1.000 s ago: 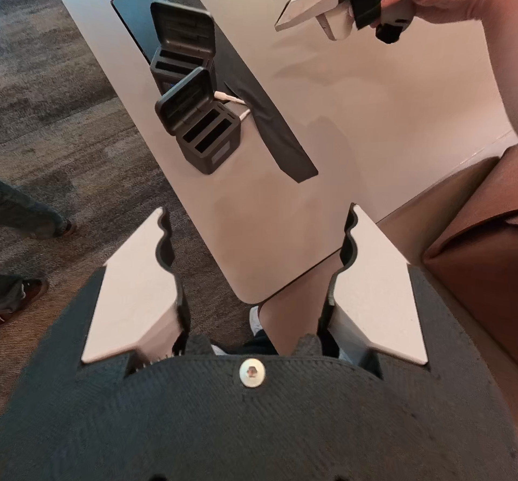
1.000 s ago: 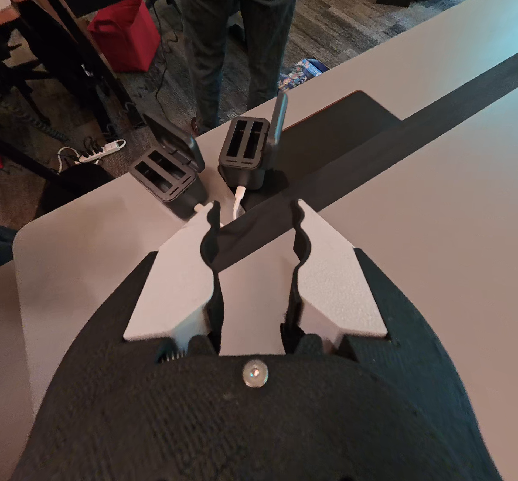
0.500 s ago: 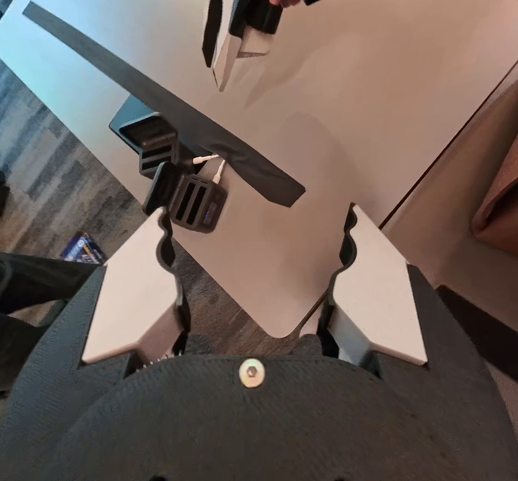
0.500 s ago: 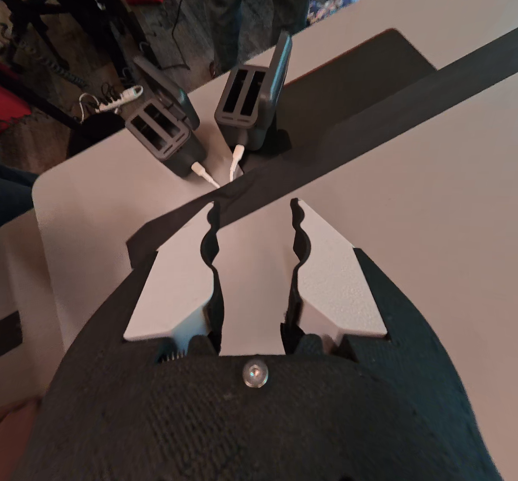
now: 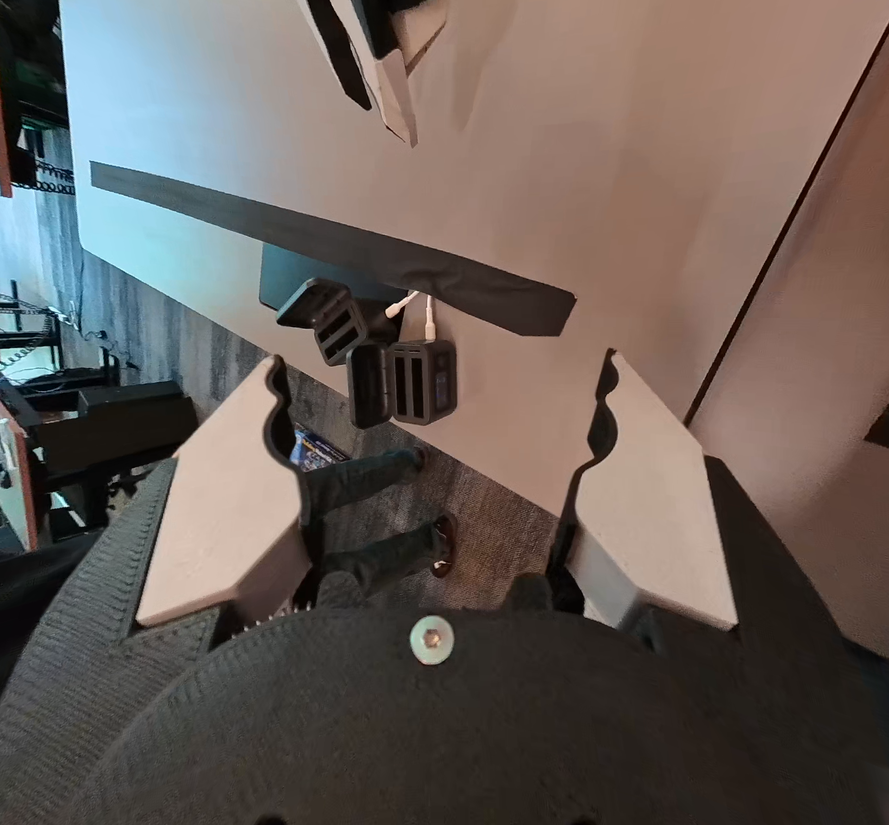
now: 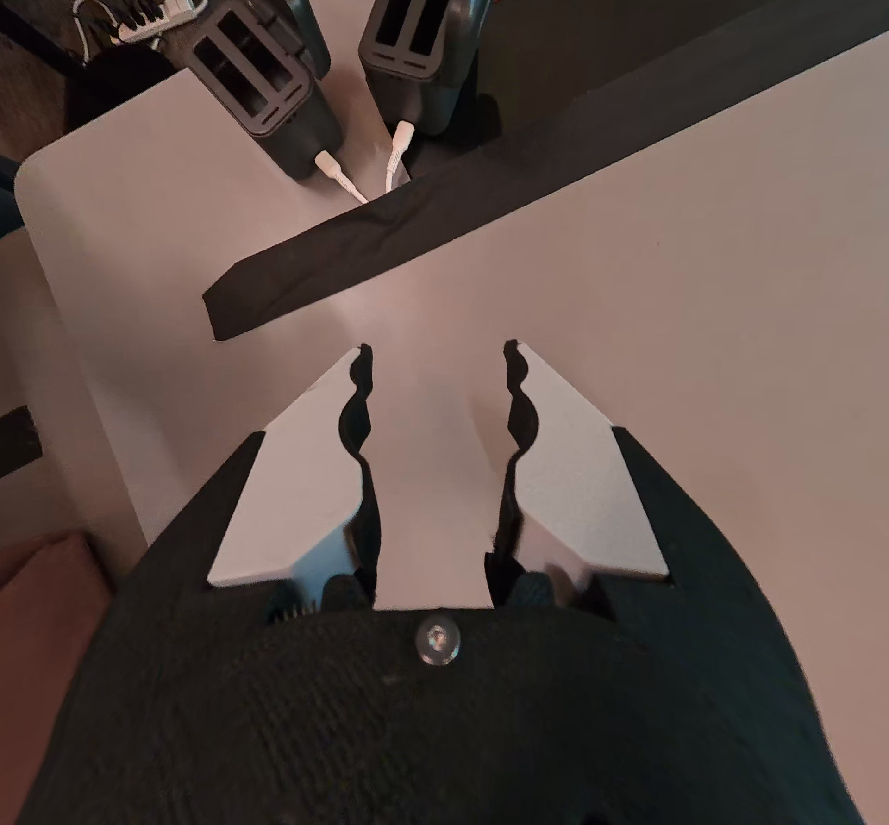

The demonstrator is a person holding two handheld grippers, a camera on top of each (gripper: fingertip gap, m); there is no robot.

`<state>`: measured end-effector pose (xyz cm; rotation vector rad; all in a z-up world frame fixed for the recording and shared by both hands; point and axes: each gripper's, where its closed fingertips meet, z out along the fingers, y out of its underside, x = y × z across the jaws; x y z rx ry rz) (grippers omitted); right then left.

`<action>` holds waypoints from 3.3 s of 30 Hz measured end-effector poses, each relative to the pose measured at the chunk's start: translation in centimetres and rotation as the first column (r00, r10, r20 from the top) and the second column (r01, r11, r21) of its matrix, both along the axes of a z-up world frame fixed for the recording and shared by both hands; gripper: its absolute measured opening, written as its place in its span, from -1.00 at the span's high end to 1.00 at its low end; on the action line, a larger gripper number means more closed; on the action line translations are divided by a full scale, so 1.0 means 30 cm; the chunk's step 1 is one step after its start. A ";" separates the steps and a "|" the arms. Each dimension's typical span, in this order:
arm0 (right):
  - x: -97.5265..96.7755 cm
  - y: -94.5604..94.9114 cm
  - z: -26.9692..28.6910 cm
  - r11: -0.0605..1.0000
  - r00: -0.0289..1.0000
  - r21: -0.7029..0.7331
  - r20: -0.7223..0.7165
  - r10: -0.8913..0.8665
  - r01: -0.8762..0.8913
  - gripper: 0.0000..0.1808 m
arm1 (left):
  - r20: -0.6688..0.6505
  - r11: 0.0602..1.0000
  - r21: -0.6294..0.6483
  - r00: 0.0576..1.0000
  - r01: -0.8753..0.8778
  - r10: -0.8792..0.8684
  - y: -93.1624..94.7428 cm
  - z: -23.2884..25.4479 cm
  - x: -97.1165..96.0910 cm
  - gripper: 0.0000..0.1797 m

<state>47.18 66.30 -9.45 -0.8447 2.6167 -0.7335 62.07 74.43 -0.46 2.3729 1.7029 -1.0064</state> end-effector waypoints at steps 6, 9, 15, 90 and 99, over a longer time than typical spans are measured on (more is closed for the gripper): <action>-0.019 -0.020 0.008 0.999 1.000 -0.035 0.005 -0.017 0.017 0.37 | -0.003 0.999 0.040 1.000 -0.031 0.031 0.022 -0.034 -0.024 -0.40; -0.028 -0.039 0.021 0.999 1.000 -0.040 -0.007 -0.005 0.004 0.37 | -0.005 0.999 0.012 1.000 -0.031 0.031 0.017 -0.040 -0.031 -0.40; -0.039 -0.105 0.065 0.996 1.000 -0.092 0.000 -0.003 0.003 0.36 | -0.008 0.999 0.021 0.999 -0.041 0.041 0.010 -0.055 -0.026 -0.40; 0.853 -0.058 0.007 -0.046 -0.008 -0.363 0.105 -0.994 0.931 0.17 | -0.408 0.543 0.555 0.775 0.630 -0.483 -0.816 -0.236 0.087 -0.06; 0.845 -0.088 -0.020 -0.130 -0.109 -0.360 0.080 -0.991 0.924 0.17 | -0.410 0.527 0.536 0.749 0.660 -0.520 -0.870 -0.266 0.031 -0.05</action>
